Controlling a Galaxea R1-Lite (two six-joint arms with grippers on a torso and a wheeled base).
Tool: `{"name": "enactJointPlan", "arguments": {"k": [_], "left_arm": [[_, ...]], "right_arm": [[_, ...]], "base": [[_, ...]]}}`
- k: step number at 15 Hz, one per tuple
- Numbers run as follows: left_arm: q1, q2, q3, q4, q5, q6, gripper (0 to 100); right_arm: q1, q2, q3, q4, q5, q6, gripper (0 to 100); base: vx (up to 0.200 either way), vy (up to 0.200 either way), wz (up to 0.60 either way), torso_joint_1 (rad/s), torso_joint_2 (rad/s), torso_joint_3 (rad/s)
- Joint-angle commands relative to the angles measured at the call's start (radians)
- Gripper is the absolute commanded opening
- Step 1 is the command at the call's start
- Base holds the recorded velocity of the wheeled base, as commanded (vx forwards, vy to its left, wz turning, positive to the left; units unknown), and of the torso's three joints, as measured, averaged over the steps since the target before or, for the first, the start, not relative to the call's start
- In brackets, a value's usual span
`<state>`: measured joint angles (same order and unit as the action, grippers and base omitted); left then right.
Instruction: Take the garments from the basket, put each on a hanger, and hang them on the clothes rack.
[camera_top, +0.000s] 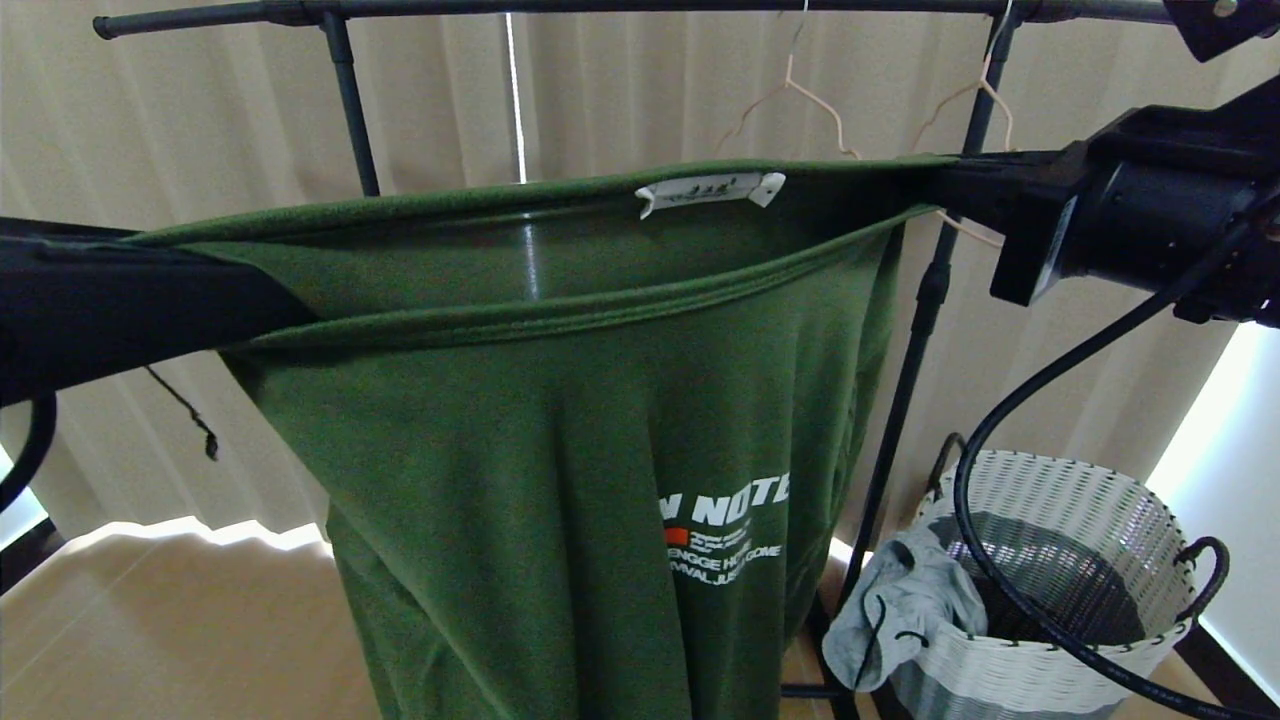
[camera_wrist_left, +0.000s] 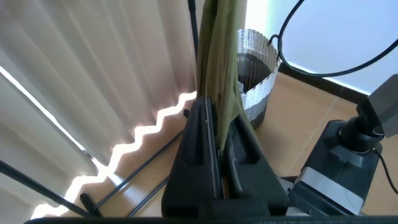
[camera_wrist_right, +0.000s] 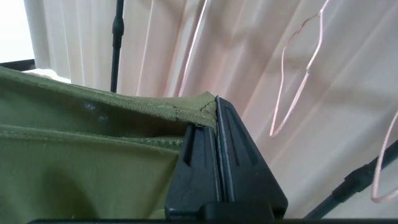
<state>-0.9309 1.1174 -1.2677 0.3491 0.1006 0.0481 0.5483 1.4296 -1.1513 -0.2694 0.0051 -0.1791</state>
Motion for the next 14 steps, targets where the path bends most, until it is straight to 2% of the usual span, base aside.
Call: {"name": "enactJointPlan", "arguments": {"k": [1,5,11,14], "left_arm": [[0.000,-0.002,-0.001,-0.002,0.001,-0.001,0],[0.023,0.041,-0.041,-0.006,0.008,-0.005,0],[0.273,0.231,-0.194,-0.013,0.014,-0.002,0],[0.310,0.263,-0.134,-0.091,0.016,-0.007,0]], "right_arm": [[0.001,0.005,-0.002,0.001,-0.002,0.000,0],[0.001,-0.051,0.007,0.013,-0.002,-0.002,0],[0.001,-0.149,0.010,0.068,-0.002,-0.003,0],[0.002,-0.181,0.073,0.081,-0.002,-0.002,0]], "base": [[0.000,0.000,0.00,0.000,0.00,0.000],[0.000,0.000,0.00,0.000,0.00,0.000],[0.000,0.000,0.00,0.000,0.00,0.000],[0.000,0.000,0.00,0.000,0.00,0.000]]}}
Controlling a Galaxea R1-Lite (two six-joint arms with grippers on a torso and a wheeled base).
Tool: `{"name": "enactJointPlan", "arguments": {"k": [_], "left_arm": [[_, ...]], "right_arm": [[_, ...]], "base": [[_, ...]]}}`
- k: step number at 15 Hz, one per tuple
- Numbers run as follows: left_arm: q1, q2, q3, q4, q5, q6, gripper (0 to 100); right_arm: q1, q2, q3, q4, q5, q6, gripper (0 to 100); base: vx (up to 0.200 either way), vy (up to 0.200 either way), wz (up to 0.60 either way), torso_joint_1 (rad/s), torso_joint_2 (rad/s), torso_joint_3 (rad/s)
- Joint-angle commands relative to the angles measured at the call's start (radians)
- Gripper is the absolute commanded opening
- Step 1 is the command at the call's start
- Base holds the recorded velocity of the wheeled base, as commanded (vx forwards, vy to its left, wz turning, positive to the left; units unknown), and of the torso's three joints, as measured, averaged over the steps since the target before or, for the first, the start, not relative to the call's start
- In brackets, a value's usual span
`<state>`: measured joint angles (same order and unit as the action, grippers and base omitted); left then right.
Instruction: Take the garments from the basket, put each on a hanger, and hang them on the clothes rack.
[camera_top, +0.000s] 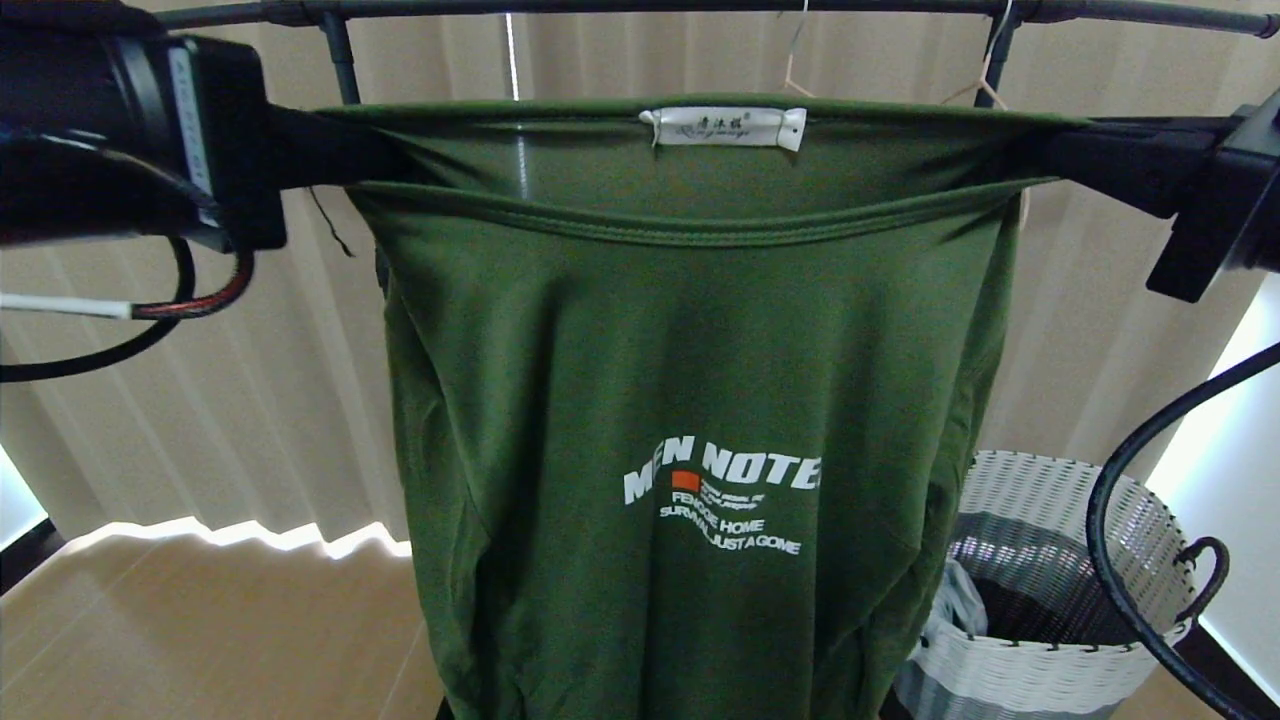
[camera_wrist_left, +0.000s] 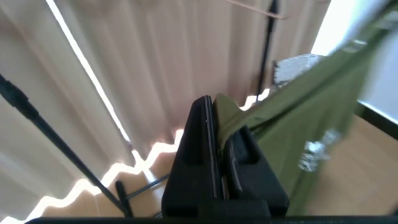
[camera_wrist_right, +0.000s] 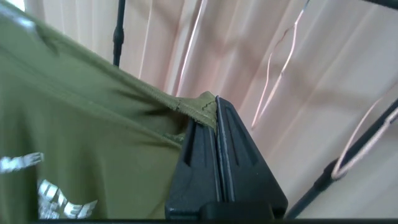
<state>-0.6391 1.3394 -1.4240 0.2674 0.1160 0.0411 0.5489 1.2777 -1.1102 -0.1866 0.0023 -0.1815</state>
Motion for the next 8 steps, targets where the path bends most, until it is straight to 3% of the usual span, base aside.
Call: {"name": "enactJointPlan", "arguments": {"k": [1,8], "left_arm": [[0.018,0.041,0.031,-0.022,0.005,0.000,0],[0.013,0.035,0.043,-0.036,0.025,0.005,0]], "right_arm": [[0.002,-0.031,0.043,-0.005,0.001,0.000,0],[0.005,-0.026,0.047,-0.004,0.001,0.000,0]], "base": [[0.000,0.000,0.00,0.000,0.00,0.000],[0.000,0.000,0.00,0.000,0.00,0.000]]}}
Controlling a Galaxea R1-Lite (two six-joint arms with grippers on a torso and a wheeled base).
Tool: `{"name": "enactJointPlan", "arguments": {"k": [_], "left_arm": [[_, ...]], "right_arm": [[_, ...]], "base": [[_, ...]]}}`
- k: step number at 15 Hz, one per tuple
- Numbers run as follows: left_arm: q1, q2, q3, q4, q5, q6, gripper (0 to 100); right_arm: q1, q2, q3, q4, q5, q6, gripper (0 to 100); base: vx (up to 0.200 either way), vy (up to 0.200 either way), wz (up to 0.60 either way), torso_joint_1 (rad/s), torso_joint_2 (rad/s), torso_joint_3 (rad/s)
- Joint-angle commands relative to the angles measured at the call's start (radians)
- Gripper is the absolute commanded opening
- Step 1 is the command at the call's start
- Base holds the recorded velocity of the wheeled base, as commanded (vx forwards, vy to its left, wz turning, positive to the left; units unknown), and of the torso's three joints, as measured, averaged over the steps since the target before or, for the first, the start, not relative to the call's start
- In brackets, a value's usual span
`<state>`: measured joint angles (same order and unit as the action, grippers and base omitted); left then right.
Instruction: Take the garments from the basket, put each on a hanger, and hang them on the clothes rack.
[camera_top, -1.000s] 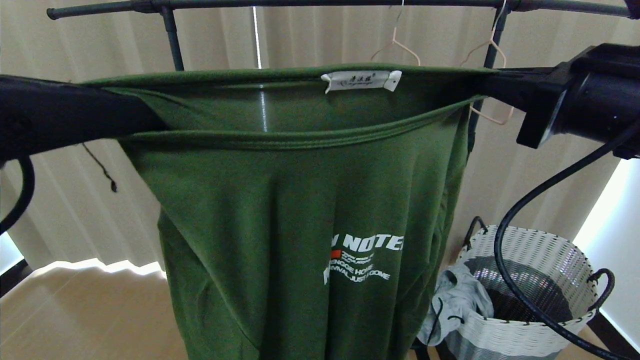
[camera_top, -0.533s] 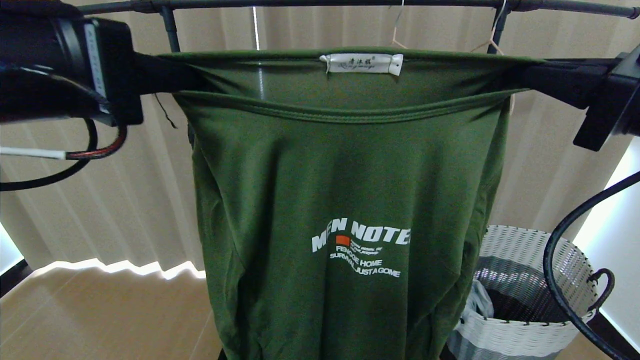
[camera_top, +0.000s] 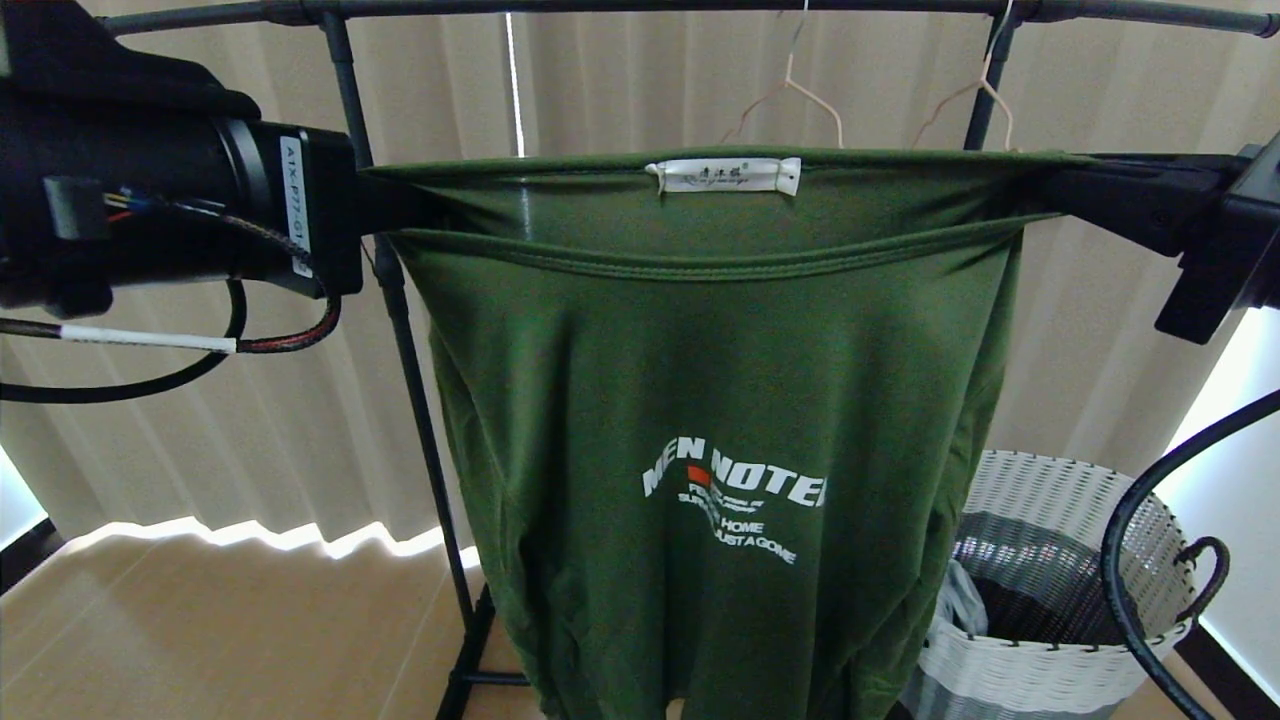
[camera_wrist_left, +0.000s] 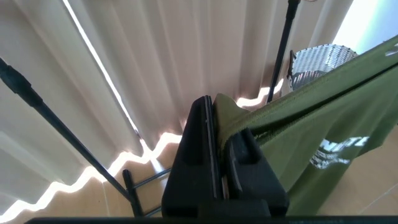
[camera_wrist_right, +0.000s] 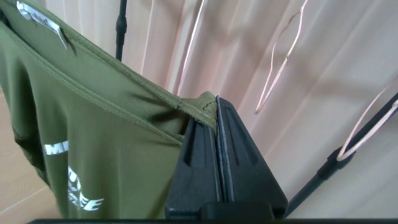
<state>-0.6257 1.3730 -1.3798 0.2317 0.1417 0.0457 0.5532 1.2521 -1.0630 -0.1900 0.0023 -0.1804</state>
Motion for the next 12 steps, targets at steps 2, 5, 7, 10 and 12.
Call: {"name": "enactJointPlan", "arguments": {"k": [2,5,7,10,12], "left_arm": [[-0.002,0.001,-0.001,0.000,0.001,0.000,0],[-0.002,0.001,-0.001,0.000,-0.001,0.000,0],[-0.002,-0.003,0.001,0.000,-0.001,0.000,0],[-0.002,0.000,0.001,0.000,0.001,0.000,0],[0.000,0.005,-0.001,0.000,0.001,0.000,0]], "right_arm": [[0.001,0.000,-0.002,0.003,0.001,-0.001,0],[0.001,0.003,-0.003,0.006,0.001,-0.001,0],[0.001,0.006,-0.002,0.007,0.002,-0.001,0],[0.002,0.004,0.003,0.011,0.002,-0.001,0],[0.004,0.004,0.006,0.011,0.002,-0.001,100]], "base": [[0.000,0.000,0.00,0.000,0.00,0.000],[0.000,0.000,0.00,0.000,0.00,0.000],[0.000,0.000,0.00,0.000,0.00,0.000],[0.000,0.000,0.00,0.000,0.00,0.000],[0.000,0.000,0.00,0.000,0.00,0.000]]}}
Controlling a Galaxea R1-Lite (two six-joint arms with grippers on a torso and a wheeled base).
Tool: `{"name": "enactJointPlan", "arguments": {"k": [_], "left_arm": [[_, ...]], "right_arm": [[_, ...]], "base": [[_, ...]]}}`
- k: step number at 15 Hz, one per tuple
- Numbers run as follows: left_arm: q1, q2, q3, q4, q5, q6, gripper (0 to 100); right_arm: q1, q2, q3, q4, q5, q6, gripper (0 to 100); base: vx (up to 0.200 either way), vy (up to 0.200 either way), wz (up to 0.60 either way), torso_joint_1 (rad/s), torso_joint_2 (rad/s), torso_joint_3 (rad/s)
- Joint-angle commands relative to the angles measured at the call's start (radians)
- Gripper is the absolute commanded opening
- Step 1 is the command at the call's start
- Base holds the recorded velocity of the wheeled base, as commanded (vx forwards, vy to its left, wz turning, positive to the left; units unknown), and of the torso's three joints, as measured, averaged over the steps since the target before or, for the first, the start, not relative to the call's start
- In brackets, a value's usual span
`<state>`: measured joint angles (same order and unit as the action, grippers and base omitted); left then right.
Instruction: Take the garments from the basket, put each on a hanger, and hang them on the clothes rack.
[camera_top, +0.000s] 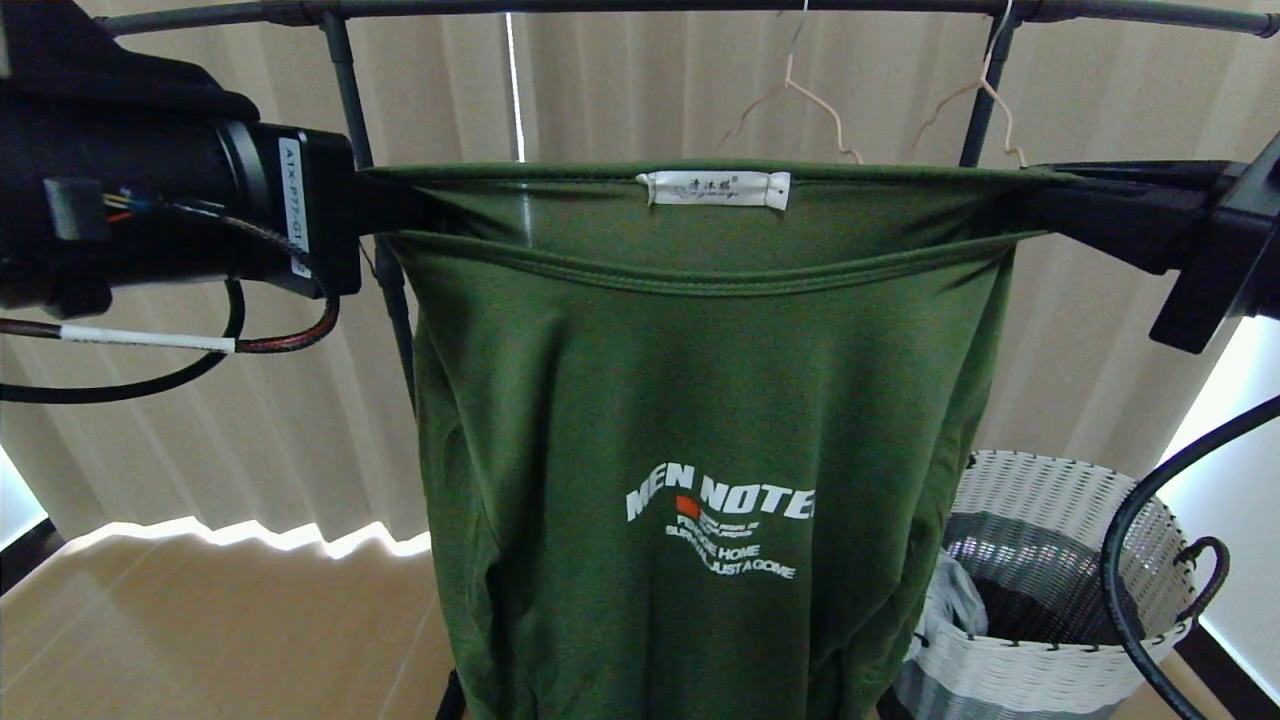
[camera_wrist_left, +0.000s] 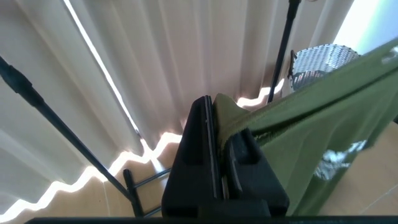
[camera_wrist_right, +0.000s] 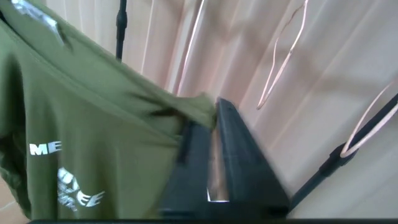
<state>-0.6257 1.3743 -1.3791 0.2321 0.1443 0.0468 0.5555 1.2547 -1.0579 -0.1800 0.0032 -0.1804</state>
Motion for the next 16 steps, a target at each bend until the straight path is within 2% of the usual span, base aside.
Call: {"name": "enactJointPlan", "arguments": {"k": [1,4,5,10,16], "left_arm": [[0.003,0.005,-0.001,0.000,0.003,0.001,0],[0.006,0.037,-0.003,-0.005,0.103,0.001,0],[0.006,0.043,-0.005,-0.005,0.112,0.001,0],[0.093,0.078,-0.001,-0.005,0.117,0.002,0],[0.144,0.085,0.000,-0.005,0.117,0.004,0]], "right_arm": [[0.001,0.000,0.013,-0.004,0.001,-0.001,100],[0.024,-0.020,0.073,-0.019,0.004,0.002,100],[0.026,-0.023,0.075,-0.019,0.004,0.002,100],[0.046,-0.046,0.095,-0.019,0.050,0.002,100],[0.046,-0.046,0.095,-0.019,0.055,0.004,100]], "base": [[0.000,0.000,0.00,0.000,0.00,0.000],[0.000,0.000,0.00,0.000,0.00,0.000],[0.000,0.000,0.00,0.000,0.00,0.000],[0.000,0.000,0.00,0.000,0.00,0.000],[0.000,0.000,0.00,0.000,0.00,0.000]]}}
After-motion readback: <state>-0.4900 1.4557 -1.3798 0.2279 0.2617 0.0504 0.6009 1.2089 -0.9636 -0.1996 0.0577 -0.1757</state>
